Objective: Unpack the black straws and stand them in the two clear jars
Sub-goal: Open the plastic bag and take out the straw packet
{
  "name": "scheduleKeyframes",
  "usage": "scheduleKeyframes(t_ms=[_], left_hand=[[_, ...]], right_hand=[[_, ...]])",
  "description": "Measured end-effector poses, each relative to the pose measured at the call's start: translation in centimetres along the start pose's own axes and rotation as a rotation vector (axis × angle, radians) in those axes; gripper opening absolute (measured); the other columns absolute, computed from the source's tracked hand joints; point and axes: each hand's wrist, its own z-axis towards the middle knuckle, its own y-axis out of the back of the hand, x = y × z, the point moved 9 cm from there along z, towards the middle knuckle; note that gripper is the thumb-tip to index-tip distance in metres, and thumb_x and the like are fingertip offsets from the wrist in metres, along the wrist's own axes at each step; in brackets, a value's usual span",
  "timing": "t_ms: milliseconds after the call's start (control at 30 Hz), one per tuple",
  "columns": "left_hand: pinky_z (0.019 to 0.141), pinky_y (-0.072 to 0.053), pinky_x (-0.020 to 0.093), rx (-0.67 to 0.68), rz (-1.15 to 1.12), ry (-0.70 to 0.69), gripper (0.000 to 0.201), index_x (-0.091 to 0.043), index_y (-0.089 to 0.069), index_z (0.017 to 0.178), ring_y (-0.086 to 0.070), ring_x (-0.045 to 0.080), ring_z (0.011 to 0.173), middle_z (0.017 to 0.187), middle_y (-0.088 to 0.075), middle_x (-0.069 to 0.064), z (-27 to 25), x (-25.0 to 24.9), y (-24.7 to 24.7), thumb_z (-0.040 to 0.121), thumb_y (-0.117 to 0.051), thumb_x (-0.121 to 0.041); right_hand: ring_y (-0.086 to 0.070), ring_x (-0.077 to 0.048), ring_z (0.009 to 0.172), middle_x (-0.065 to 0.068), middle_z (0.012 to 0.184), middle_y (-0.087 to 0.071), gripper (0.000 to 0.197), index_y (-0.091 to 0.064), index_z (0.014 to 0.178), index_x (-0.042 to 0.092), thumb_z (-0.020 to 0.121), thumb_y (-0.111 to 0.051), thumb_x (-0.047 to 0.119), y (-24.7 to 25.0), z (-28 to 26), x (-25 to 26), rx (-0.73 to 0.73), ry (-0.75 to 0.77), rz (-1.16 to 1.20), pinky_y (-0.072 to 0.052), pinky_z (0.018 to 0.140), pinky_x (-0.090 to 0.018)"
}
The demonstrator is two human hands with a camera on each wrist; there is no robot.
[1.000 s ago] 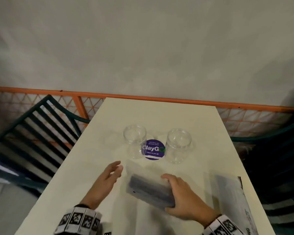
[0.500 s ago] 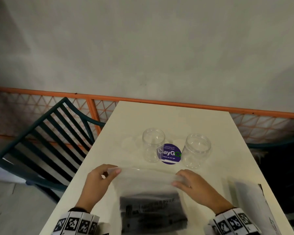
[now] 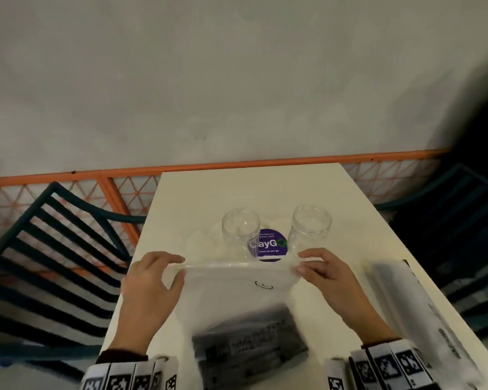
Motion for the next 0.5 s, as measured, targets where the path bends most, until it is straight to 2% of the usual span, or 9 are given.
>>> scheduleKeyframes(t_ms=[67, 133, 200, 233, 333, 400, 500], left_hand=[[0.078, -0.036, 0.035, 0.044, -0.052, -0.088, 0.026, -0.03, -0.067, 0.088, -0.052, 0.008, 0.089, 0.094, -0.058, -0.015, -0.1, -3.1, -0.7, 0.074, -0.048, -0.043], [0.082, -0.035, 0.033, 0.13, -0.146, -0.177, 0.032, -0.034, -0.066, 0.089, -0.052, 0.002, 0.09, 0.095, -0.059, -0.021, -0.6, -6.6, -2.2, 0.075, -0.042, -0.05], [0.087, -0.033, 0.031, 0.205, -0.19, -0.273, 0.033, -0.036, -0.066, 0.092, -0.055, 0.002, 0.093, 0.097, -0.063, -0.021, -1.3, -9.7, -4.1, 0.076, -0.042, -0.052], [0.089, -0.028, 0.027, 0.237, -0.187, -0.311, 0.034, -0.036, -0.066, 0.095, -0.054, 0.001, 0.095, 0.1, -0.064, -0.02, -1.6, -11.0, -5.1, 0.077, -0.043, -0.053], [0.083, -0.017, 0.021, 0.286, -0.158, -0.356, 0.04, -0.035, -0.065, 0.101, -0.054, 0.004, 0.1, 0.106, -0.064, -0.017, -2.0, -13.0, -7.6, 0.078, -0.041, -0.056], [0.081, -0.02, 0.022, 0.269, -0.176, -0.351, 0.039, -0.033, -0.066, 0.097, -0.057, 0.007, 0.096, 0.101, -0.065, -0.015, -1.9, -13.6, -8.2, 0.078, -0.039, -0.055], [0.081, -0.026, 0.019, 0.234, -0.207, -0.358, 0.033, -0.035, -0.067, 0.092, -0.051, 0.001, 0.091, 0.094, -0.064, -0.016, -1.6, -14.1, -8.4, 0.078, -0.043, -0.054]], right_hand=[[-0.065, -0.007, 0.068, -0.005, 0.072, -0.075, 0.01, -0.065, 0.085, 0.011, 0.079, -0.07, 0.006, 0.1, -0.5, 0.1, -0.075, 0.012, -0.011, -0.049, 0.066, -0.013], [-0.064, 0.001, 0.062, 0.005, 0.064, -0.072, 0.006, -0.067, 0.079, 0.007, 0.077, -0.071, 0.003, 0.0, -1.2, 0.3, -0.119, 0.038, 0.009, -0.048, 0.061, -0.005], [-0.061, 0.004, 0.06, 0.011, 0.061, -0.07, 0.009, -0.069, 0.074, 0.01, 0.076, -0.071, 0.001, -0.2, -1.8, 0.8, -0.139, 0.073, 0.009, -0.048, 0.06, -0.005], [-0.061, 0.003, 0.06, 0.012, 0.062, -0.07, 0.011, -0.069, 0.073, 0.012, 0.076, -0.07, 0.001, -0.3, -2.1, 1.0, -0.146, 0.088, 0.004, -0.048, 0.061, -0.006], [-0.061, 0.002, 0.064, 0.009, 0.067, -0.07, 0.012, -0.07, 0.074, 0.013, 0.078, -0.068, 0.001, -0.4, -2.7, 1.5, -0.149, 0.13, -0.006, -0.049, 0.063, -0.008], [-0.062, 0.002, 0.069, 0.009, 0.071, -0.071, 0.014, -0.069, 0.075, 0.016, 0.08, -0.068, 0.003, -0.2, -2.9, 2.1, -0.138, 0.162, -0.068, -0.048, 0.066, -0.006], [-0.063, 0.002, 0.076, 0.011, 0.078, -0.071, 0.019, -0.067, 0.076, 0.022, 0.081, -0.067, 0.005, 0.1, -3.0, 3.0, -0.117, 0.228, -0.154, -0.046, 0.068, -0.003]])
